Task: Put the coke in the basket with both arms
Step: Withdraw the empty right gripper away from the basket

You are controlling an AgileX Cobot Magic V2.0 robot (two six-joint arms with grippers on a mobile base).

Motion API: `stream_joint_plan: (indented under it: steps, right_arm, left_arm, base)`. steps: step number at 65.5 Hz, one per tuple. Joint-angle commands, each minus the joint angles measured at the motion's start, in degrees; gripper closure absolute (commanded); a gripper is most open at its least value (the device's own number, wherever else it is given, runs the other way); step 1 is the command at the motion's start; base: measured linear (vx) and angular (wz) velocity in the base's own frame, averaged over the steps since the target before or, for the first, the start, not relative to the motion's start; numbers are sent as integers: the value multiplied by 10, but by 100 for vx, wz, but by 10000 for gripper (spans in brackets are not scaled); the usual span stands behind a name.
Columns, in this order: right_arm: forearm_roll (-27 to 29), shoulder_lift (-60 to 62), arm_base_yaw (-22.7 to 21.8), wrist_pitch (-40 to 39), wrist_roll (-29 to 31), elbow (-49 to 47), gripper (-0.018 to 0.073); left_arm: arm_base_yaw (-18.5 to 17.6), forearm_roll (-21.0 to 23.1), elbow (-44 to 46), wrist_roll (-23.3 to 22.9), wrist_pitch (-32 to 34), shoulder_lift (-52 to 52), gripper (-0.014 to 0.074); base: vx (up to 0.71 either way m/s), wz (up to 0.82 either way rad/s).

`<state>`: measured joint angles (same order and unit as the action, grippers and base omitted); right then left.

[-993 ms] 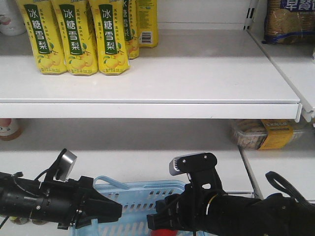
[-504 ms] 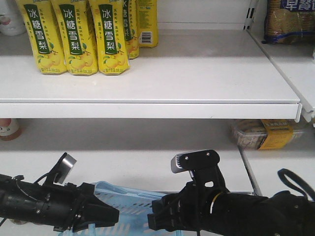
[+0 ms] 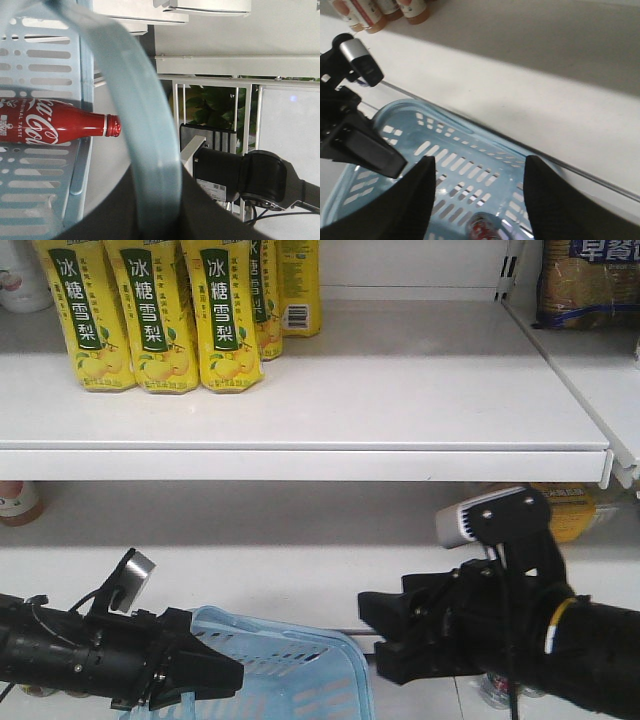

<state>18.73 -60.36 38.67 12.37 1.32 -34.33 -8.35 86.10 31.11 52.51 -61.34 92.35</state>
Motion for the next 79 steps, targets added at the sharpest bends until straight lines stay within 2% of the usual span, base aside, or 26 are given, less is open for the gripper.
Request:
stream_joint_plan:
  steps: [1,12,20,35,46,62,79]
  right_arm:
    - [-37,39,-45,5,7,-15,167]
    - [-129,103,-129,75,7,-15,167]
    - [-187,164,-180,96,5,-17,167]
    - [-231,290,-247,103,3,-15,167]
    - [-273,391,-272,99,1,30,184]
    - [-298,538,-274,102,-36,119,214]
    - [-308,588,-274,72,-55,200,214]
  left_arm:
    - [-1,56,14,0,-65,-20,603]
    - [-1,56,14,0,-65,-20,603]
    - [-1,56,14,0,-65,-20,603]
    - [-1,56,14,0,-65,-20,603]
    - [-1,56,14,0,-65,-20,603]
    - [-1,56,14,0,-65,-20,603]
    - [-1,56,14,0,-65,-20,603]
  base:
    - [0,0]
    - [0,0]
    - [0,0]
    - [0,0]
    - [0,0]
    - [0,0]
    - [0,0]
